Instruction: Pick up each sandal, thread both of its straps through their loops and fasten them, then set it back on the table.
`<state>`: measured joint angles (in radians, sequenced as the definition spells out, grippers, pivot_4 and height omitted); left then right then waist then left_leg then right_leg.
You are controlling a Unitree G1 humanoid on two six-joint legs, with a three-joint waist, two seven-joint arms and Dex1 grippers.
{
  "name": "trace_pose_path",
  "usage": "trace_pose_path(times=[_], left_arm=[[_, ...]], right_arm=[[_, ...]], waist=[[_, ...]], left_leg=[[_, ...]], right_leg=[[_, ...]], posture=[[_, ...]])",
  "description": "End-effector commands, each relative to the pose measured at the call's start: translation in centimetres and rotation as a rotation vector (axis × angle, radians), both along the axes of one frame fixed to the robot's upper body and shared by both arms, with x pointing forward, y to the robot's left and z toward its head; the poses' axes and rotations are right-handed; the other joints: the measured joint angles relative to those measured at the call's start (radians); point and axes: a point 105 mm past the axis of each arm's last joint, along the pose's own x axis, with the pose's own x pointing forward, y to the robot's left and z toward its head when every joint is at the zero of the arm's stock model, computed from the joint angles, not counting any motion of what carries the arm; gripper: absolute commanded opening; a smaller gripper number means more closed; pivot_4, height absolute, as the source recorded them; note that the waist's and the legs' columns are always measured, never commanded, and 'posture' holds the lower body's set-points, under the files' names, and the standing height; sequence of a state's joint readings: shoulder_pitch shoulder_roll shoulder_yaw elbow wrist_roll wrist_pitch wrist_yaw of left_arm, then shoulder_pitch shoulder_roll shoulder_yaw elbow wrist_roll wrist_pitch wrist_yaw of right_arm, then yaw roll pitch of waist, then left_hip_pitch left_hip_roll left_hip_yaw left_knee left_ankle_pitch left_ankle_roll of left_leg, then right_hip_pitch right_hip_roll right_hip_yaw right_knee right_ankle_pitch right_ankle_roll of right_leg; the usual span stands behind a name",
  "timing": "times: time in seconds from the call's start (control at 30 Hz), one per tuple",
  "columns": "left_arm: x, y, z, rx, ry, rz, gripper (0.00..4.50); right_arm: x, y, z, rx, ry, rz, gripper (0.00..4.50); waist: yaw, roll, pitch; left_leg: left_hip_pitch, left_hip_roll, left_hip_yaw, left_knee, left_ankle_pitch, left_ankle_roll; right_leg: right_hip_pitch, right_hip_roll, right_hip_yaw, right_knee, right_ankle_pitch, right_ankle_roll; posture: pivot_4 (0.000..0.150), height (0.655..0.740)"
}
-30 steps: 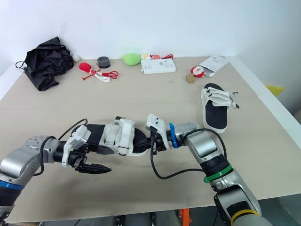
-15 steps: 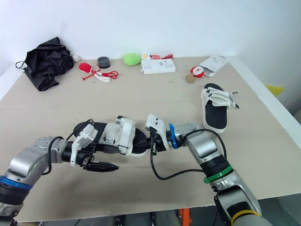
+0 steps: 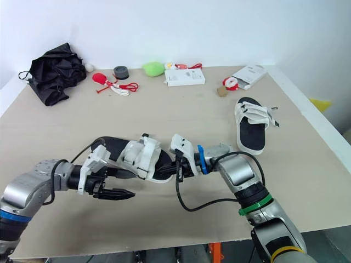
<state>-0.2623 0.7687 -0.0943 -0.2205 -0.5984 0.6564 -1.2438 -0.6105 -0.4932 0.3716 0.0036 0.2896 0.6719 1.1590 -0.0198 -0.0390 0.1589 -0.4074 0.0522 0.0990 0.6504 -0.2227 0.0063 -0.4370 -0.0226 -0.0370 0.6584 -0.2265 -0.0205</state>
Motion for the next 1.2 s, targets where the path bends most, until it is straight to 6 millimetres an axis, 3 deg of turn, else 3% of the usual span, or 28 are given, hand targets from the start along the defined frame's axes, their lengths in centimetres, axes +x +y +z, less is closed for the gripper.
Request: trace_pose_path(times=[0.03, 0.47, 0.77, 1.03, 1.2], left_arm=[[0.6, 0.0, 1.1, -0.026, -0.065, 0.041, 3.63], [0.1, -3.1, 0.2, -0.052, -0.071, 0.008, 3.63], [0.2, -2.8, 0.1, -0.061, -0.026, 0.02, 3.63], [0.5, -2.6, -0.3, -0.066, 0.034, 0.044, 0.03], [-0.4, -2.5, -1.1, -0.007, 0.113, -0.013, 0.03]], right_arm=[[-0.4, -0.4, -1.6, -0.05, 0.048, -0.003, 0.0], [-0.4, -0.5, -1.6, -0.046, 0.047, -0.014, 0.0], [-0.2, -0.5, -1.5, -0.049, 0.042, -0.013, 0.0], [-0.3, -0.5, -1.5, -0.05, 0.042, -0.012, 0.0], [-0.3, -0.6, -1.4, -0.05, 0.043, -0.015, 0.0]], waist=[[0.0, 0.0, 0.0], [0.001, 0.0, 0.0], [0.001, 0.0, 0.0], [0.001, 0.0, 0.0], [0.001, 0.0, 0.0]], left_leg=[[0.0, 0.0, 0.0, 0.0, 0.0, 0.0], [0.0, 0.0, 0.0, 0.001, 0.0, 0.0], [0.0, -0.001, 0.0, 0.001, 0.0, 0.0], [0.0, -0.001, 0.0, 0.001, 0.0, 0.0], [0.0, -0.001, 0.0, 0.001, 0.0, 0.0]], right_leg=[[0.0, 0.0, 0.0, 0.0, 0.0, 0.0], [0.001, 0.0, 0.0, 0.0, 0.001, 0.001], [0.001, 0.0, 0.001, 0.0, 0.001, 0.001], [0.001, 0.0, 0.001, 0.0, 0.001, 0.001], [0.001, 0.0, 0.0, 0.0, 0.001, 0.001]], posture=[[0.15, 0.74], [0.15, 0.74], [0.15, 0.74], [0.15, 0.74], [0.15, 0.74]])
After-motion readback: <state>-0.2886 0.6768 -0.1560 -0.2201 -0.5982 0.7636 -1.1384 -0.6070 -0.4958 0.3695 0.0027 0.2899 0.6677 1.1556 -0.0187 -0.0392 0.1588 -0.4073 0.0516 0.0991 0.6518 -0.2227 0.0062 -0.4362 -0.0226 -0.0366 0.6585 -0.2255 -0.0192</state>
